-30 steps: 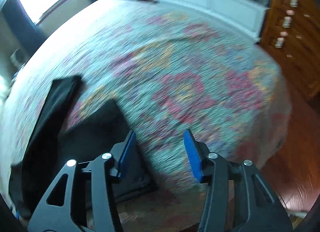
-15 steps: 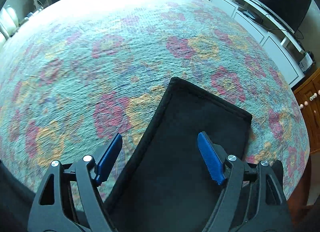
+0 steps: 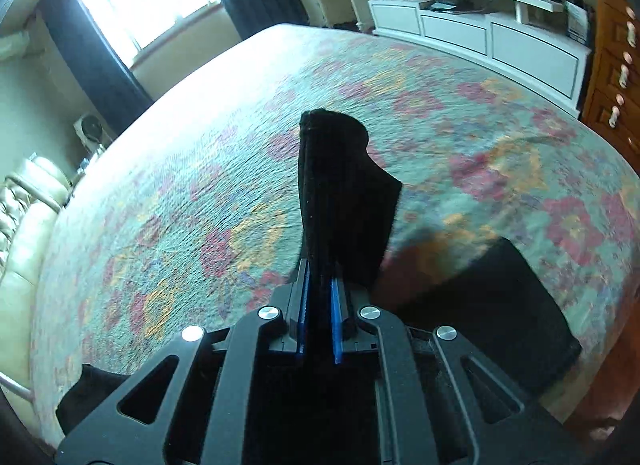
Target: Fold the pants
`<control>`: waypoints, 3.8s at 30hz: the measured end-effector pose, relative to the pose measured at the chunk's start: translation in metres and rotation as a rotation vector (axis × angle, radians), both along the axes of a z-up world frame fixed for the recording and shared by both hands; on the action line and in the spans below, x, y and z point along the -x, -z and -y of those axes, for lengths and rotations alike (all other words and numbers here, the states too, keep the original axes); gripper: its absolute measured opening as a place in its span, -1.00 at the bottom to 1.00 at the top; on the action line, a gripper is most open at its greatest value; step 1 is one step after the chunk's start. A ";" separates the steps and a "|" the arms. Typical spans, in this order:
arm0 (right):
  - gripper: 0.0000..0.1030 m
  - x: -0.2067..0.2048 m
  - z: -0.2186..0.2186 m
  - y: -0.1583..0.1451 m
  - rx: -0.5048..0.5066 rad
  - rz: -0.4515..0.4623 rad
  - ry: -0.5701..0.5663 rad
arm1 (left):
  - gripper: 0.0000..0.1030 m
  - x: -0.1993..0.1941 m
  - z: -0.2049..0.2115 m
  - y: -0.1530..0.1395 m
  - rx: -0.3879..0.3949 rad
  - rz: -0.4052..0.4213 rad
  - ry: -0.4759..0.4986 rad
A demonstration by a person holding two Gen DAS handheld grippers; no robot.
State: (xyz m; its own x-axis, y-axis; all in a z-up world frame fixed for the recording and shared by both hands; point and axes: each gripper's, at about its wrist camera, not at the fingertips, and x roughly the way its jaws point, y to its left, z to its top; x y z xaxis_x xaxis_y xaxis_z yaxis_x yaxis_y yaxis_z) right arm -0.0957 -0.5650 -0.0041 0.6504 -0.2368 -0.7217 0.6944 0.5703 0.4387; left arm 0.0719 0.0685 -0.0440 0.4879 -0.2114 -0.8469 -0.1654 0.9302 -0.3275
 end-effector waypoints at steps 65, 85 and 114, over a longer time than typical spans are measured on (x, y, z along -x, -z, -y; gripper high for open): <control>-0.32 0.063 0.107 0.094 -0.356 -0.083 -0.297 | 0.73 -0.024 0.003 0.007 0.191 0.029 0.189; -0.61 0.084 0.097 0.043 -0.428 0.035 -0.200 | 0.88 -0.031 0.031 0.008 0.080 0.008 0.314; -0.69 -0.082 -0.172 -0.031 -0.373 0.103 -0.610 | 0.88 -0.038 0.038 0.011 0.048 -0.027 0.268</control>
